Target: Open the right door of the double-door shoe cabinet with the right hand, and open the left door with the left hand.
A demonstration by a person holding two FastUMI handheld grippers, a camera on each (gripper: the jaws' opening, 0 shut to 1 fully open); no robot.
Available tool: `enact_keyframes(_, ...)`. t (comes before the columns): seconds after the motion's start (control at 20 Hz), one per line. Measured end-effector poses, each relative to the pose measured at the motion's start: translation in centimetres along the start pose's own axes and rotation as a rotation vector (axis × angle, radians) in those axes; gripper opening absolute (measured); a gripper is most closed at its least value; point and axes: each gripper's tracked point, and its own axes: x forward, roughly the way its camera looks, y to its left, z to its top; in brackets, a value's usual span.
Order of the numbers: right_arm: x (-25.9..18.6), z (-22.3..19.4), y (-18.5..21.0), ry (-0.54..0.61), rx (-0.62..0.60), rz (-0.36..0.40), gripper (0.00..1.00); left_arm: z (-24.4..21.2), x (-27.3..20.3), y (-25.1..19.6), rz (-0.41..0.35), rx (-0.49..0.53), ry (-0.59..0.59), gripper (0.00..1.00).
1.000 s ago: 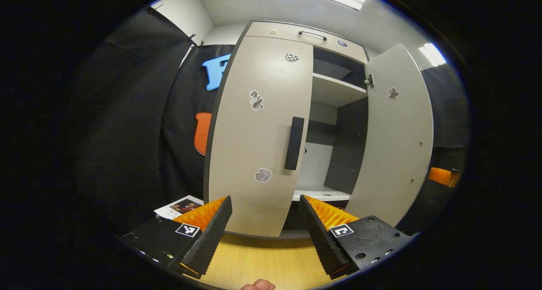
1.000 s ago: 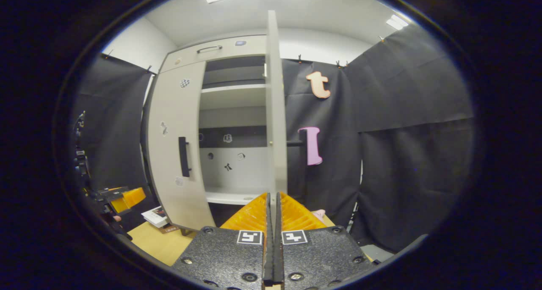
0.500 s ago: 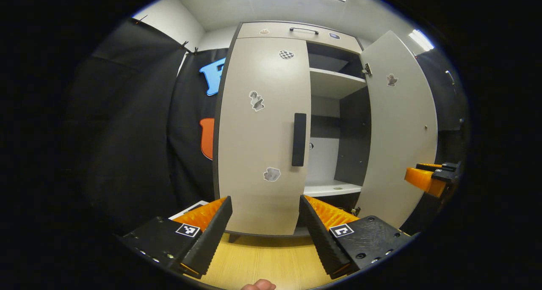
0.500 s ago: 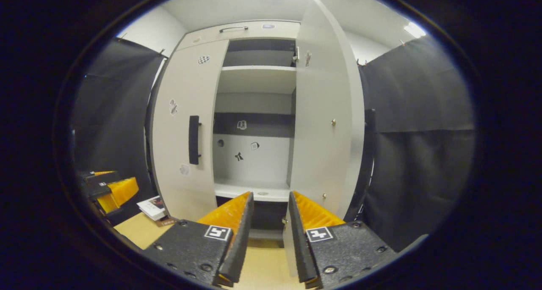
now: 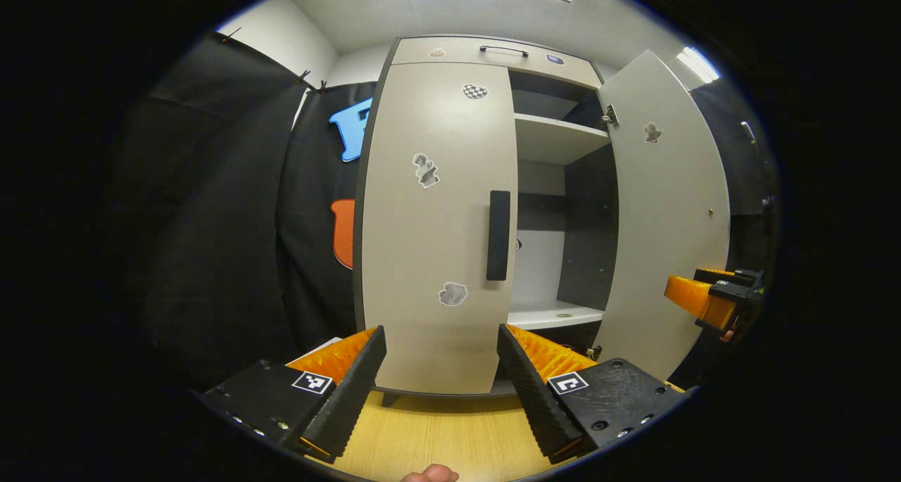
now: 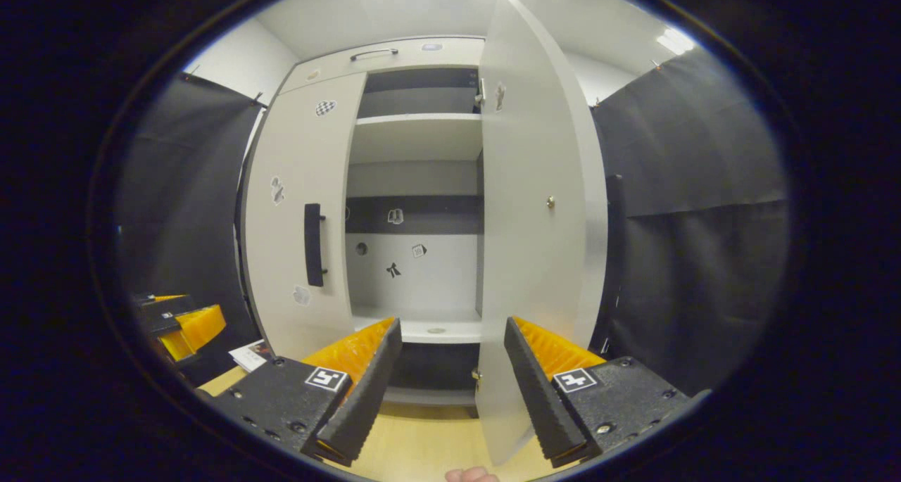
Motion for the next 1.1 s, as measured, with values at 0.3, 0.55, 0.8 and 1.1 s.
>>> enact_keyframes(0.3,-0.3,-0.3,0.3,0.007,-0.018,0.008,0.92,5.7,5.2,-4.1,-0.129,-0.100,-0.118,0.95)
enact_keyframes(0.55,-1.5,-0.8,0.9,0.019,-0.031,0.026,0.92,7.4,11.5,-4.6,-0.077,-0.027,-0.126,0.95)
enact_keyframes(0.8,-2.4,-1.1,0.5,0.019,-0.012,0.031,0.92,5.7,17.6,-5.2,-0.060,-0.015,-0.055,0.95)
enact_keyframes(1.1,-2.2,-0.9,-0.8,0.019,0.009,0.016,0.92,5.2,20.0,-6.2,-0.043,0.006,-0.033,0.95)
